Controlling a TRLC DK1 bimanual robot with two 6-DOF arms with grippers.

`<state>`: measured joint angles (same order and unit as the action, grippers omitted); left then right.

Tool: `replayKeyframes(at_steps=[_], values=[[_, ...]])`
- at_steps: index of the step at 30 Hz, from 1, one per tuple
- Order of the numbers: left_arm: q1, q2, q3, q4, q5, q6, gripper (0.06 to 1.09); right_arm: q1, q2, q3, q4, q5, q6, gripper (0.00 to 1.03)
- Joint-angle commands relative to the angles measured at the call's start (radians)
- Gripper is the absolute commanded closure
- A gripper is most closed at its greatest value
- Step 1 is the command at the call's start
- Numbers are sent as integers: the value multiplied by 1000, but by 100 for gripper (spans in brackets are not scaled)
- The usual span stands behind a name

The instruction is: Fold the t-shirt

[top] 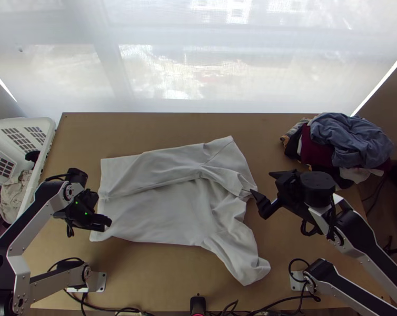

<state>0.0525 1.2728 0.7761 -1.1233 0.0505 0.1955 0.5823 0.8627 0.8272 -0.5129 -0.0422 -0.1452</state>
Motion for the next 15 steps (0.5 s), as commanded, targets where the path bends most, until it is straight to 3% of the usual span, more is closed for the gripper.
replayKeyframes(at_steps=[1,7,15], values=[[-3,69,-23,37,-9,1,62,37,-4,75,-72,1,2,6],[-3,82,-14,51,-8,5,103,90,-10,118,-176,1,-1,6],[-3,73,74,36,-6,-14,105,350,-74,46,-490,-2,-4,6]])
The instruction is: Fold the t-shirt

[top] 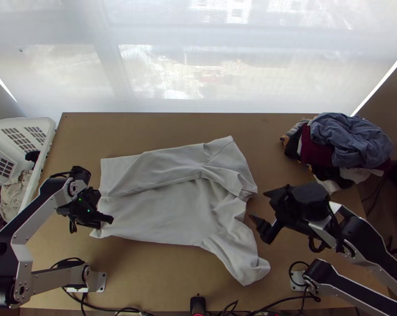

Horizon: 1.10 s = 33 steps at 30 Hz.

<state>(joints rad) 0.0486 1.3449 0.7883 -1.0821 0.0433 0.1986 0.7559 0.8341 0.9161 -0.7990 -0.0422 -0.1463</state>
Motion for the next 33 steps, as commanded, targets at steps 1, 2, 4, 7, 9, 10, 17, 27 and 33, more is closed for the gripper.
replayKeyframes(at_steps=[1,2,4,7,9,10,17,27,33], values=[[0,-3,77,-10,1,-22,105,206,-50,-57,-244,-7,1,6],[0,-4,91,-15,1,-27,105,234,-56,-69,-269,-12,1,6],[0,-10,118,-16,1,-36,105,278,-63,-91,-313,-25,7,6],[0,-24,140,-16,4,-51,105,341,-58,-125,-353,-53,14,6],[-1,-32,143,-16,6,-57,105,375,-41,-148,-364,-64,14,6],[0,-36,143,-16,6,-60,105,387,-33,-160,-365,-70,14,6],[0,-64,135,-22,7,-77,105,434,100,-186,-384,-131,-19,7],[-1,-56,141,-21,9,-88,105,445,257,-180,-244,-134,-27,17],[-12,-35,169,-19,7,-97,105,436,301,-197,-189,-134,-30,62]])
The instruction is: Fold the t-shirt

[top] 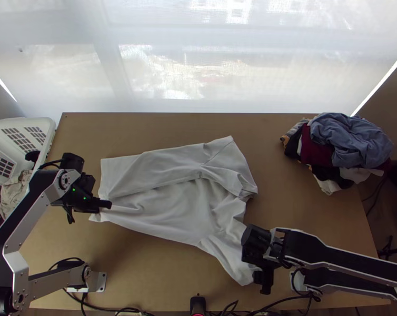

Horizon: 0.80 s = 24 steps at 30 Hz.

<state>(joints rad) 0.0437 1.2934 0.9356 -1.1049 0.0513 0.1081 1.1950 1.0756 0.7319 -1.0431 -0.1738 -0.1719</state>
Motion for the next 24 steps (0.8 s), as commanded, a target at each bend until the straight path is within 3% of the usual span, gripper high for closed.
replayKeyframes(at_steps=[1,4,24], values=[[-7,18,25,4,1,-7,105,-8,63,-14,57,-3,-6,72],[-5,23,28,4,-1,-7,105,-20,64,-9,57,-1,-12,100],[7,-22,55,-49,-8,1,105,-365,89,282,48,-1,-67,100]])
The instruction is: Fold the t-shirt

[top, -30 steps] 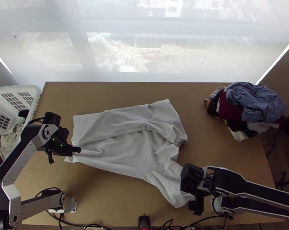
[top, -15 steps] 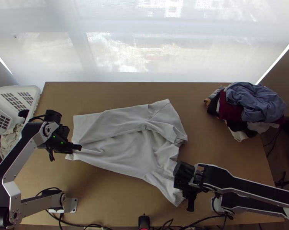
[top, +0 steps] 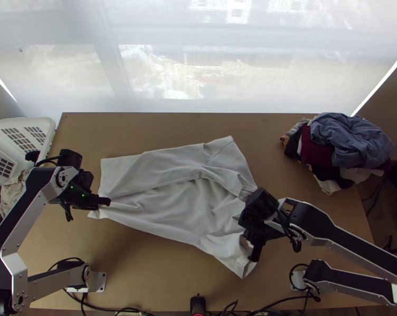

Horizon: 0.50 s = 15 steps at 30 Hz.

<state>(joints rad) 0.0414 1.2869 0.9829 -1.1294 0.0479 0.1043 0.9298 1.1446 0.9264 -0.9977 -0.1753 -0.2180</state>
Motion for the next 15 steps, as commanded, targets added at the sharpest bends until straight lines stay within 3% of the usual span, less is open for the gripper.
replayKeyframes(at_steps=[1,15], values=[[11,-20,8,-27,-5,5,105,-115,26,100,4,0,-26,100],[25,-43,16,-119,-6,46,105,-218,89,246,41,-1,-43,100]])
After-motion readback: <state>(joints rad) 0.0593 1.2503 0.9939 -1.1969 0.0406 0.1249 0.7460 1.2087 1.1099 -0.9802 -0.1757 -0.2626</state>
